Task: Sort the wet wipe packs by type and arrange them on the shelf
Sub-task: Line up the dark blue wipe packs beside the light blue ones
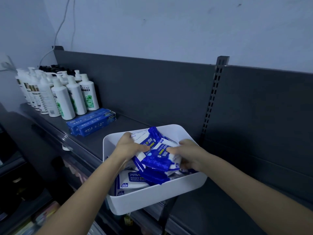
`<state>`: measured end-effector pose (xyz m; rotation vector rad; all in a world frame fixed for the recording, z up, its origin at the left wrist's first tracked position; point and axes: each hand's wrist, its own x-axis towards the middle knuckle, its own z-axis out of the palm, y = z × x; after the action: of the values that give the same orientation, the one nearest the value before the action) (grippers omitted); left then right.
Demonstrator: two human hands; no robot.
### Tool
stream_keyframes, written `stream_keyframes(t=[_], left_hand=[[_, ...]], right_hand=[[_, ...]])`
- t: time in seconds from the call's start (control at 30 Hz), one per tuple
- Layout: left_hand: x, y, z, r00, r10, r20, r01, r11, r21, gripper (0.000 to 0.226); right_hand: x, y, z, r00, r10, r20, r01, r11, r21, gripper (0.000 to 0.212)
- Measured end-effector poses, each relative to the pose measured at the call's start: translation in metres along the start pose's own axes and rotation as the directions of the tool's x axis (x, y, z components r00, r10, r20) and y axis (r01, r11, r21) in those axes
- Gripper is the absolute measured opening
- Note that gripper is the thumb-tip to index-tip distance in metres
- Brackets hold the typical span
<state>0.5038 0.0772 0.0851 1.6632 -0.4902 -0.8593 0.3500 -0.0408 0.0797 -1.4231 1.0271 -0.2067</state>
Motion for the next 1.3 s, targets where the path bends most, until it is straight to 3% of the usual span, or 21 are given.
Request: stream_keyframes(t=[0.07,0.17,0.43,0.67,0.83,0.97,1.17,1.3], left_hand=[[-0.002,-0.002,0.002,0.999,0.017,-0.030,-0.019,0.998,-0.067,0.049],[-0.003,-0.001,0.004,0.997,0.032,-0.063,-0.042,0.987,-0.152,0.046],[-0.023,0.018,0.024,0.952,0.254,-0.169,-0.284,0.940,-0.189,0.049],[-0.050,0.032,0.077,0.891,0.428,-0.150,-0.448,0.884,-0.137,0.041],[-0.067,0.033,0.133,0.879,0.475,-0.035,-0.474,0.866,-0.161,0.042],[-0.081,0.019,0.187,0.878,0.477,0.037,-0.466,0.871,-0.153,0.044],[-0.089,-0.030,0.251,0.915,0.374,0.150,-0.356,0.925,-0.132,0.041],[-0.090,-0.067,0.282,0.933,0.246,0.263,-0.243,0.969,-0.044,0.039]], right_hand=[[-0.002,-0.002,0.006,0.999,-0.029,-0.014,0.032,0.973,0.228,0.080],[-0.005,-0.004,0.011,0.997,-0.064,-0.031,0.071,0.910,0.408,0.085],[-0.017,-0.009,0.003,0.967,-0.188,-0.173,0.253,0.806,0.535,0.060],[-0.048,0.001,-0.044,0.913,-0.288,-0.287,0.404,0.725,0.558,0.040],[-0.080,0.021,-0.095,0.865,-0.304,-0.401,0.492,0.677,0.548,0.038],[-0.099,0.052,-0.139,0.845,-0.228,-0.483,0.496,0.672,0.550,0.037],[-0.121,0.118,-0.191,0.820,-0.124,-0.559,0.444,0.754,0.484,0.033],[-0.125,0.167,-0.217,0.828,-0.006,-0.561,0.316,0.831,0.457,0.030]])
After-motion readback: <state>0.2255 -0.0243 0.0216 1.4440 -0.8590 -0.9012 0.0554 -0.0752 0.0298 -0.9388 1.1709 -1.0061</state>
